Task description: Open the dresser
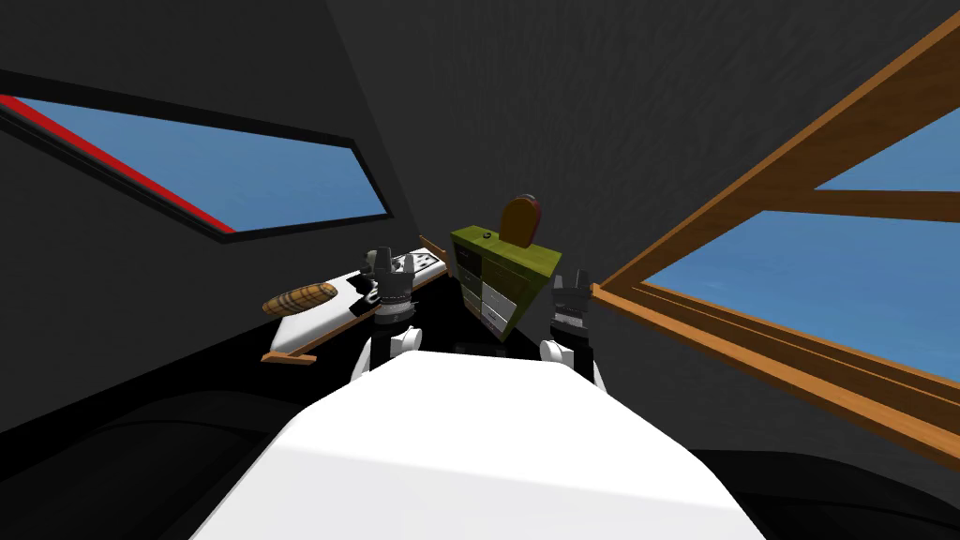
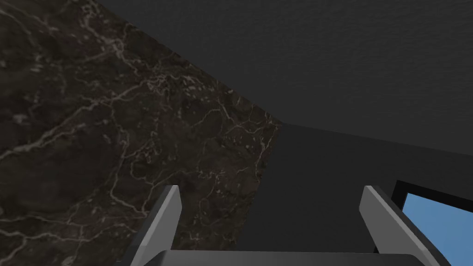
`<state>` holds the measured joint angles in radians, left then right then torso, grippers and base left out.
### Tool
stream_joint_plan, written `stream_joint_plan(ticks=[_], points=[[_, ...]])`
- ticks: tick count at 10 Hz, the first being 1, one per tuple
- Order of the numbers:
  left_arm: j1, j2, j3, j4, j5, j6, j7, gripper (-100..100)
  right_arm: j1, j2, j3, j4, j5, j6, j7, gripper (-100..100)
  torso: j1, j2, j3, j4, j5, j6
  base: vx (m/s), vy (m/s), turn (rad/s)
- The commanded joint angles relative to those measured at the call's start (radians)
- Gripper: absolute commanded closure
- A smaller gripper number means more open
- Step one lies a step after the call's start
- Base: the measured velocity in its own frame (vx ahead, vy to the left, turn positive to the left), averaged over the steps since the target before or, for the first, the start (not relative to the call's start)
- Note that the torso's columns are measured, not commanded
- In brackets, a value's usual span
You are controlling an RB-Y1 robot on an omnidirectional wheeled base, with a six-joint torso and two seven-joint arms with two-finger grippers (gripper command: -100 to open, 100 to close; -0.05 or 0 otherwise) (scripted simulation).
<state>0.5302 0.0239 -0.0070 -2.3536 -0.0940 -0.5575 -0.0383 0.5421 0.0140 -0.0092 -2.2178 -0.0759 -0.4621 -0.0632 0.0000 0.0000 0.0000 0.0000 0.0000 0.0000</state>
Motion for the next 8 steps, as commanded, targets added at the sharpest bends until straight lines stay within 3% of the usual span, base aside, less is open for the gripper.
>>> stream_joint_plan(ticks=[1, 8], points=[[0.0, 0.0, 0.0, 0.0, 0.0, 0.0, 0.0, 0, 0.0, 0.0, 0.0, 0.0, 0.0, 0.0, 0.0, 0, 0.0, 0.04, -0.082, 0.041, 0.0, 0.0, 0.0, 0.0, 0.0], [0.0, 0.0, 0.0, 0.0, 0.0, 0.0, 0.0, 0, 0.0, 0.0, 0.0, 0.0, 0.0, 0.0, 0.0, 0, 0.0, 0.544, -1.087, 0.544, 0.0, 0.0, 0.0, 0.0, 0.0]])
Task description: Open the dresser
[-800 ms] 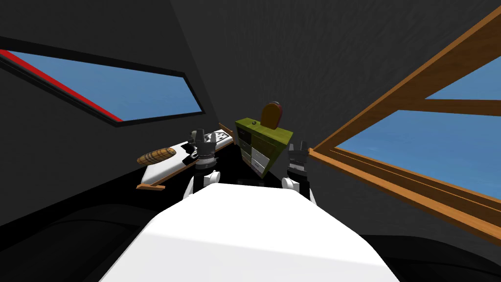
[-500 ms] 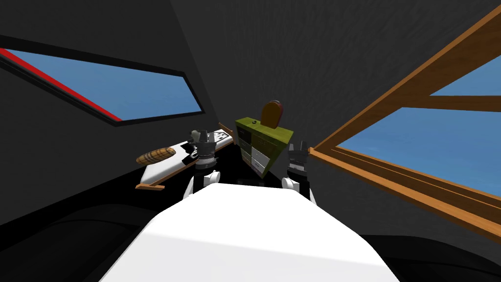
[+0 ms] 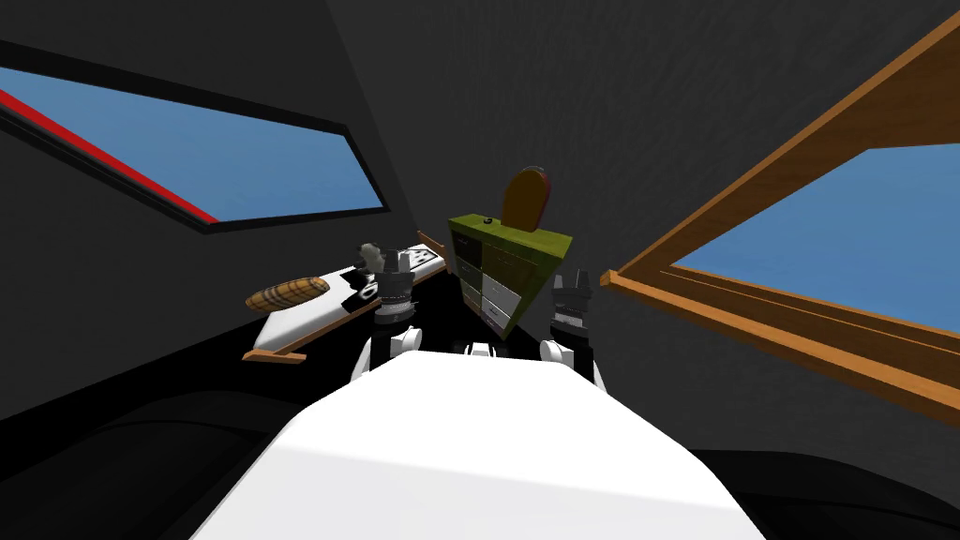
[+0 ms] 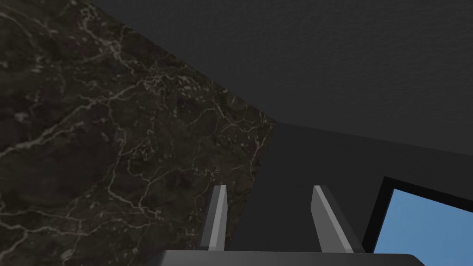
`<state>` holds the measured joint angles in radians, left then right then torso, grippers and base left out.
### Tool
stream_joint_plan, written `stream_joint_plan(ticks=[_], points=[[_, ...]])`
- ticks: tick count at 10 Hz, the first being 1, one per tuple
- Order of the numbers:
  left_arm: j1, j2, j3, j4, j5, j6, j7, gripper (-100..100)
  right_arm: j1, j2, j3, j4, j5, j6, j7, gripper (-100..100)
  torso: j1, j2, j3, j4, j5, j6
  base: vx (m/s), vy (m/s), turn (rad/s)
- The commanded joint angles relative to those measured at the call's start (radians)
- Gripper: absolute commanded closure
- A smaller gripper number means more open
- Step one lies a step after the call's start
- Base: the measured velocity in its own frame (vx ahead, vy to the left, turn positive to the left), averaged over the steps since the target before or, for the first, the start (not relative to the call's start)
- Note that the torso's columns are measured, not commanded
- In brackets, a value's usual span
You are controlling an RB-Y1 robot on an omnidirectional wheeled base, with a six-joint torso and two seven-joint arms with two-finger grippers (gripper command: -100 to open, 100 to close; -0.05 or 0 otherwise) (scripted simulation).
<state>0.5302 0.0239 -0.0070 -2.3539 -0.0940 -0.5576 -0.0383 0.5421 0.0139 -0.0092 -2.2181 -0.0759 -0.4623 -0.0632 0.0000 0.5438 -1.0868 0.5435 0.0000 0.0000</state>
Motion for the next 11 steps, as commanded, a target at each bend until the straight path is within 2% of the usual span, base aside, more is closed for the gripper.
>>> stream_joint_plan(ticks=[1, 2, 4, 7, 11], points=[[0.0, 0.0, 0.0, 0.0, 0.0, 0.0, 0.0, 0, 0.0, 0.0, 0.0, 0.0, 0.0, 0.0, 0.0, 0, 0.0, 0.074, -0.148, 0.074, 0.0, 0.0, 0.0, 0.0, 0.0], [0.0, 0.0, 0.0, 0.0, 0.0, 0.0, 0.0, 0, 0.003, -0.043, -0.008, 0.0, 0.011, 0.003, 0.009, -100, 0.0, 0.148, -0.295, 0.148, 0.0, 0.0, 0.014, 0.018, -0.027], [0.0, 0.0, 0.0, 0.0, 0.0, 0.0, 0.0, 0, 0.01, -0.099, -0.025, 0.0, 0.036, 0.011, 0.028, -100, 0.001, 0.19, -0.384, 0.19, 0.0, 0.0, 0.025, 0.044, -0.053], [0.0, 0.0, 0.0, 0.0, 0.0, 0.0, 0.0, 0, 0.026, -0.17, -0.067, -0.001, 0.097, 0.029, 0.075, -100, 0.001, 0.192, -0.39, 0.194, 0.0, 0.0, 0.051, 0.081, -0.08], [0.0, 0.0, 0.0, 0.0, 0.0, 0.0, 0.0, 0, 0.056, -0.252, -0.145, -0.006, 0.21, 0.061, 0.161, -100, 0.002, 0.188, -0.393, 0.192, 0.0, -0.003, 0.069, 0.119, -0.119]])
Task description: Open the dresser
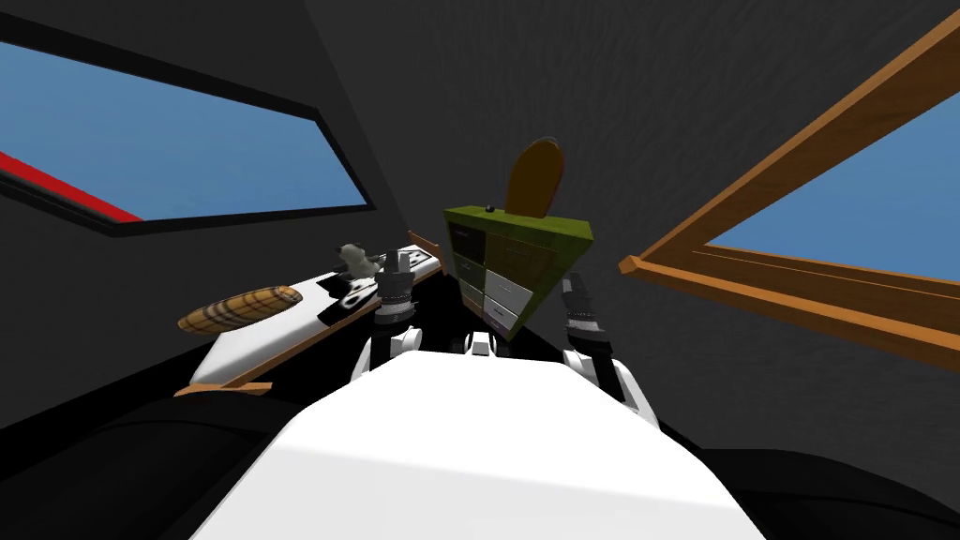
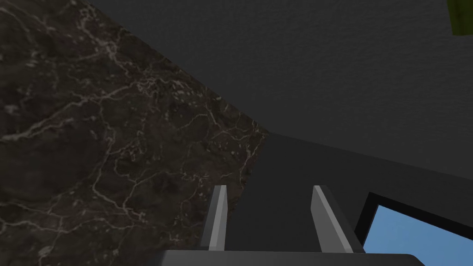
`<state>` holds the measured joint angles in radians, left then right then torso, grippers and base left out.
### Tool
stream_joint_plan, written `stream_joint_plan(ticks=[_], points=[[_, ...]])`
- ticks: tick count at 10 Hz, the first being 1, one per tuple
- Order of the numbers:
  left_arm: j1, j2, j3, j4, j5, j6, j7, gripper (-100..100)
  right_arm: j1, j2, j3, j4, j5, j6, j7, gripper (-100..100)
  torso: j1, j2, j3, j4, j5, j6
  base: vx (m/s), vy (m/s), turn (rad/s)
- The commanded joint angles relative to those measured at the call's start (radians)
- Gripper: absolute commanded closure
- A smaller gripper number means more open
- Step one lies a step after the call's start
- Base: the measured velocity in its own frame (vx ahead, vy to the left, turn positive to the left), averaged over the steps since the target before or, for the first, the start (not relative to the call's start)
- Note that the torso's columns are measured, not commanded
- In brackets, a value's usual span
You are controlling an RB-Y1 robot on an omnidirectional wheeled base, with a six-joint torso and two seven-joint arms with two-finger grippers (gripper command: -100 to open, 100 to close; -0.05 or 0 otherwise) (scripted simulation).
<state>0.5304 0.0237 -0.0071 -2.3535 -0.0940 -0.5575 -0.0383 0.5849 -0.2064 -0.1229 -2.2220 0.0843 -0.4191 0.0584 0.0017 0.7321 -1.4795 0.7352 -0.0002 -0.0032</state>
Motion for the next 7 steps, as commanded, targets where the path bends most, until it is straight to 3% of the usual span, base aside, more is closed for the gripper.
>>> stream_joint_plan(ticks=[1, 2, 3, 6, 7], points=[[0.0, 0.0, 0.0, 0.0, 0.0, 0.0, 0.0, 0, 0.022, -0.048, -0.054, -0.004, 0.079, 0.027, 0.064, -100, 0.0, 0.0, 0.0, 0.0, 0.0, 0.0, 0.078, 0.155, -0.124], [0.0, 0.0, 0.0, 0.0, 0.0, 0.0, 0.0, 0, 0.031, -0.062, -0.077, -0.006, 0.108, 0.037, 0.089, -100, 0.002, 0.0, 0.0, 0.0, 0.0, 0.0, 0.065, 0.139, -0.149], [0.0, 0.0, 0.0, 0.0, 0.0, 0.0, 0.0, 0, 0.031, -0.062, -0.077, -0.006, 0.117, 0.037, 0.089, -100, 0.001, 0.001, 0.001, 0.0, 0.0, 0.0, 0.034, 0.088, -0.07], [0.0, 0.0, 0.0, 0.0, 0.0, 0.0, 0.0, 0, 0.058, -0.091, -0.148, -0.012, 0.212, 0.066, 0.168, -100, 0.003, 0.002, 0.001, 0.001, 0.001, 0.001, 0.062, 0.131, -0.114], [0.0, 0.0, 0.0, 0.0, 0.0, 0.0, 0.0, 0, 0.058, -0.091, -0.148, -0.012, 0.22, 0.066, 0.168, -100, 0.003, 0.003, 0.002, 0.001, 0.001, 0.002, 0.047, 0.114, -0.09]])
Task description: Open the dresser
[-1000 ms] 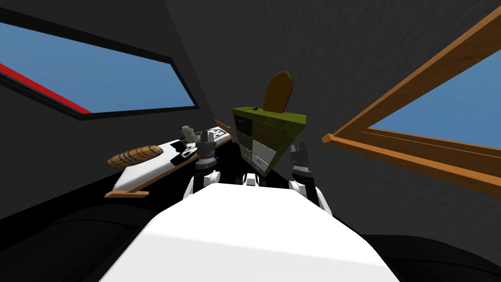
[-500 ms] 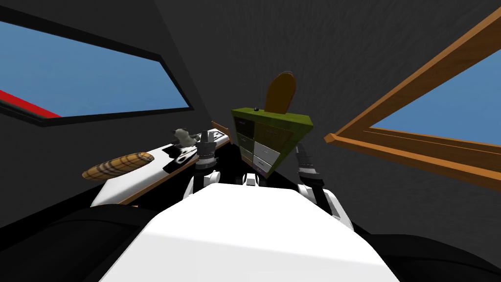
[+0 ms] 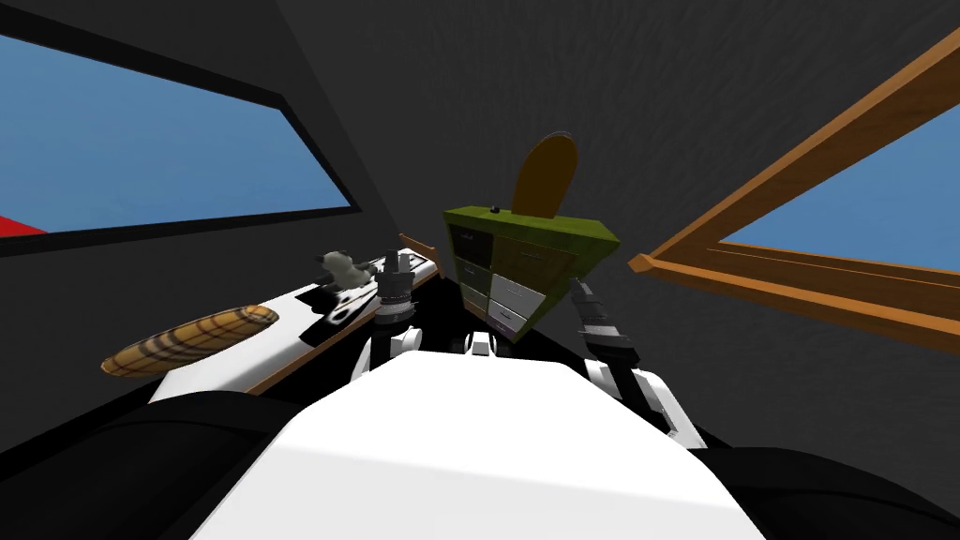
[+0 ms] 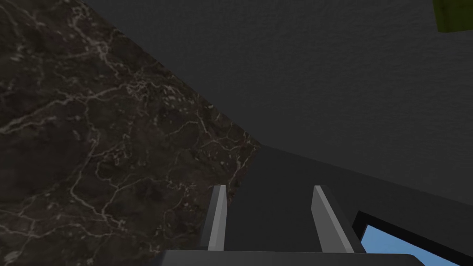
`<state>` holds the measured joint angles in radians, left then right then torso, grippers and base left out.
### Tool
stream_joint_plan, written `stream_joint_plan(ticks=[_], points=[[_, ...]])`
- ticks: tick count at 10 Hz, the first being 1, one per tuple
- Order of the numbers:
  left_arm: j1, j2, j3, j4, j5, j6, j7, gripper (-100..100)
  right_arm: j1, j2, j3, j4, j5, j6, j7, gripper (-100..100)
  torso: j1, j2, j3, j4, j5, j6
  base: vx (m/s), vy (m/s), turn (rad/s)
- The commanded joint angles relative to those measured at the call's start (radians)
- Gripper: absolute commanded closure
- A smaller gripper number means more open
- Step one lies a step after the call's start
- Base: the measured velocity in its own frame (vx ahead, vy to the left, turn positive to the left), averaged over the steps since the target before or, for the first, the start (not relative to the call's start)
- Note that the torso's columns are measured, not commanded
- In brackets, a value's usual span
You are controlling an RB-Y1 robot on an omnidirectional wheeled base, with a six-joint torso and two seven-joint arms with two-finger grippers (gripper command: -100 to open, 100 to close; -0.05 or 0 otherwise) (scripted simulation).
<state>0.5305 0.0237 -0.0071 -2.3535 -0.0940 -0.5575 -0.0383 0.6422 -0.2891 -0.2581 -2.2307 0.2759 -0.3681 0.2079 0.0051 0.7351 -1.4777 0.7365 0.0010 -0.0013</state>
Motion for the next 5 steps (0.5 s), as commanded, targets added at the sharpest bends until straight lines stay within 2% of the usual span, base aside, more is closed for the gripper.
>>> stream_joint_plan(ticks=[1, 5], points=[[0.0, 0.0, 0.0, 0.0, 0.0, 0.0, 0.0, 0, 0.009, -0.017, -0.036, -0.005, 0.062, 0.025, 0.045, -100, -0.001, 0.002, 0.001, 0.0, 0.0, -0.004, 0.025, 0.082, -0.063], [0.0, 0.0, 0.0, 0.0, 0.0, 0.0, 0.0, 0, 0.041, -0.059, -0.127, -0.008, 0.187, 0.063, 0.15, -100, 0.003, 0.003, 0.002, 0.001, 0.001, -0.001, 0.066, 0.165, -0.122]])
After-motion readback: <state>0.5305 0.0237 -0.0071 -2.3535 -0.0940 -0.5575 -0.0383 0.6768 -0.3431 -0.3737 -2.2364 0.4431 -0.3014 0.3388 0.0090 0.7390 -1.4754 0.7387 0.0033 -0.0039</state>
